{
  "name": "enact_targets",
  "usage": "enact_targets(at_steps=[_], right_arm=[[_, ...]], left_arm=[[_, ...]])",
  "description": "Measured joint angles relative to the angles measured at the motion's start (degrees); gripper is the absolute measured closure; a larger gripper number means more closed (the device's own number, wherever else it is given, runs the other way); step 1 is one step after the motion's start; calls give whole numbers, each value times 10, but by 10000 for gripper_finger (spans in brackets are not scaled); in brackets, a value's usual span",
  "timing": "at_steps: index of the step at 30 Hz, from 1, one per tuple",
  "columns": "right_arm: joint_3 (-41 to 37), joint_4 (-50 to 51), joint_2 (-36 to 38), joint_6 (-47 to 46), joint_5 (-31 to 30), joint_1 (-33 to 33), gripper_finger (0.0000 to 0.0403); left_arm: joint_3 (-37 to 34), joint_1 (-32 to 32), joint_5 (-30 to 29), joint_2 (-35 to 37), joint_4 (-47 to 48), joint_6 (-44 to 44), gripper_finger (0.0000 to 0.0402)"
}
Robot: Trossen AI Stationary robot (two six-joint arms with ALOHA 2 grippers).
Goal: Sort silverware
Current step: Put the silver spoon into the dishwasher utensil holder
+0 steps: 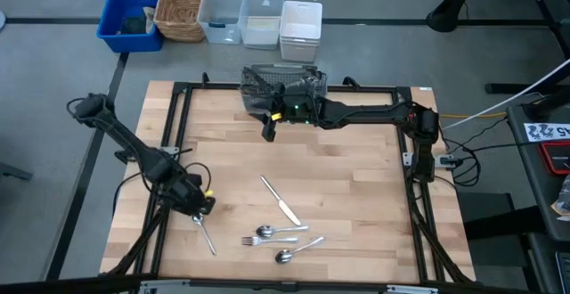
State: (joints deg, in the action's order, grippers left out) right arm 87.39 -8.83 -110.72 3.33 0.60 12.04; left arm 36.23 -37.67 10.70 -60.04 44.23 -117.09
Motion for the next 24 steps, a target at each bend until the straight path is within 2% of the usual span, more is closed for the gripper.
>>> enact_targets(at_steps=[7, 13, 16, 24], right_arm=[[0, -1, 0, 0, 0, -19, 265], [0, -16, 0, 0, 0, -29, 265], [0, -17, 0, -1, 0, -32, 265], [0, -17, 0, 0, 2, -34, 265]], left_arm=[[0, -66, -4, -90, -65, -75, 290], [0, -101, -76, -142, -81, -152, 290], [0, -113, -80, -161, -82, -182, 290], [0, -116, -80, -206, -142, -190, 290]])
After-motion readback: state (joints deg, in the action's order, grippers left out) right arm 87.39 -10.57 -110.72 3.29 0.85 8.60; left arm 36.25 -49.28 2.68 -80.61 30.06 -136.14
